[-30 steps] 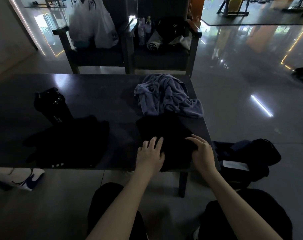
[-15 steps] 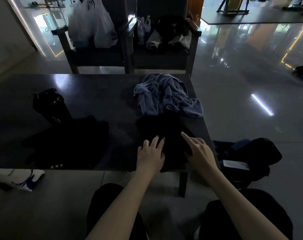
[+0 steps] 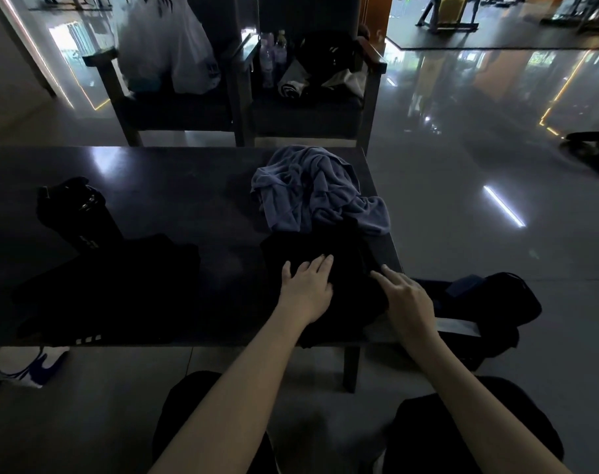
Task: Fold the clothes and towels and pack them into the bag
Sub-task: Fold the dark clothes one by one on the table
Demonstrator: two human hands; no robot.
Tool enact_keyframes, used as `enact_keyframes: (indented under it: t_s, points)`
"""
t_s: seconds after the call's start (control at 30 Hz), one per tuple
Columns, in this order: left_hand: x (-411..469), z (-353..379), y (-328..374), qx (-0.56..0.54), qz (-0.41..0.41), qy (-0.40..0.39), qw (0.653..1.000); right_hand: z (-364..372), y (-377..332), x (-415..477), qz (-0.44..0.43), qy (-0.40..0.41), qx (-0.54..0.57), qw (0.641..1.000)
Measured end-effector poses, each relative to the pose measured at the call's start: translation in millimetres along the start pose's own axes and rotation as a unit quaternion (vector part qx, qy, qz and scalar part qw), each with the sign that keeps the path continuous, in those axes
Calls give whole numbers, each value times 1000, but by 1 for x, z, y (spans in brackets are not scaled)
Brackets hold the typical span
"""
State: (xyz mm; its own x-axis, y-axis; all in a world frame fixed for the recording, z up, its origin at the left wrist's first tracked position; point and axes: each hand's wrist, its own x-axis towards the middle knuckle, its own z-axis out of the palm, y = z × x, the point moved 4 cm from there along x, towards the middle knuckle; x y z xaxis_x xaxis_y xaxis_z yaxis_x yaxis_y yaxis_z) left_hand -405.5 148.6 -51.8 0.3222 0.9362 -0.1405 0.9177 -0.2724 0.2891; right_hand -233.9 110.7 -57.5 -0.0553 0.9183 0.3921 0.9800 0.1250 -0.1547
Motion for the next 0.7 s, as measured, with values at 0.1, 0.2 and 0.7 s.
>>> enact_keyframes:
  t_s: [0.1,0.2,0.7]
  points:
    - [-1,-4,1,-25,-10,76,997,7,0,-6,-13,-81,18,996]
    - [-3,3,1,-7,20,60,998,8,0,-11,66,-151,179,970]
    - [-15,28,0,-24,-66,2,998,1,-16,4,423,-146,375,812]
